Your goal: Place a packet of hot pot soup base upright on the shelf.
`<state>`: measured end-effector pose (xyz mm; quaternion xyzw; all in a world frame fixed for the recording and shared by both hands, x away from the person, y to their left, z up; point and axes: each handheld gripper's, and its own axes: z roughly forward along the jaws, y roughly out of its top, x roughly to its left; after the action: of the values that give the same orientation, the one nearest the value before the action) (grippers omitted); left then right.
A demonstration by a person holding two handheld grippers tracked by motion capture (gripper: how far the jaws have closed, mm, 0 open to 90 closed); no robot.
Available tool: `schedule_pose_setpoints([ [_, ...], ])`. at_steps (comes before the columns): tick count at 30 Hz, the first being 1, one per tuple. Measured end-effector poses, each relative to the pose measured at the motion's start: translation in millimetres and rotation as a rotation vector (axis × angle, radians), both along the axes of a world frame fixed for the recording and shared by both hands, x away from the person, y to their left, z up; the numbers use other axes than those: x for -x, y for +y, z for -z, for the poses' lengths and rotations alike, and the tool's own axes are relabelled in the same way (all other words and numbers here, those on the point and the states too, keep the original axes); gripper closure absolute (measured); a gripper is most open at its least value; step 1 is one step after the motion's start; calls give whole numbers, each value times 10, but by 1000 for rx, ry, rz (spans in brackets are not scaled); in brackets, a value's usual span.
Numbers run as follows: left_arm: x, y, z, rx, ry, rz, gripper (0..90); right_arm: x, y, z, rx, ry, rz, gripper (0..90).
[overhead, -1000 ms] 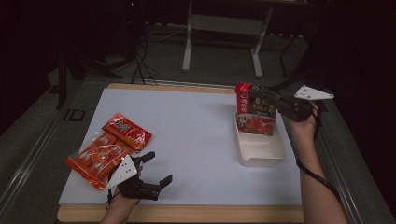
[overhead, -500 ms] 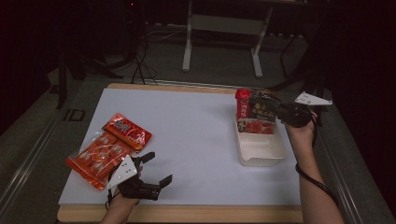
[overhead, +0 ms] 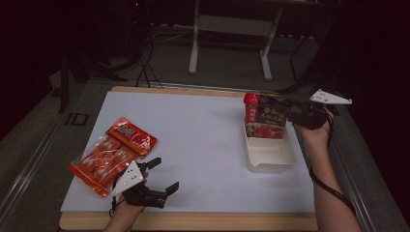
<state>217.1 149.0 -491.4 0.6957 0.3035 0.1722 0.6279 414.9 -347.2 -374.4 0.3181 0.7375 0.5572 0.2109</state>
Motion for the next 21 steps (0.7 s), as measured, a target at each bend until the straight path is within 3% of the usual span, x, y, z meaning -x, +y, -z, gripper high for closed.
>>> schedule_pose_setpoints([
  [3,0,3,4,12,7,5,15,76,45,-93,-3,-21,1,411],
  [14,-6,-1,10,6,10,7,15,289,92,-195,-43,-46,-32,387],
  [19,-8,-13,3,-5,5,13,16,393,153,-236,-54,-47,-51,337],
  [21,-1,-28,-14,-13,0,20,16,498,276,-209,-47,-29,-84,273],
])
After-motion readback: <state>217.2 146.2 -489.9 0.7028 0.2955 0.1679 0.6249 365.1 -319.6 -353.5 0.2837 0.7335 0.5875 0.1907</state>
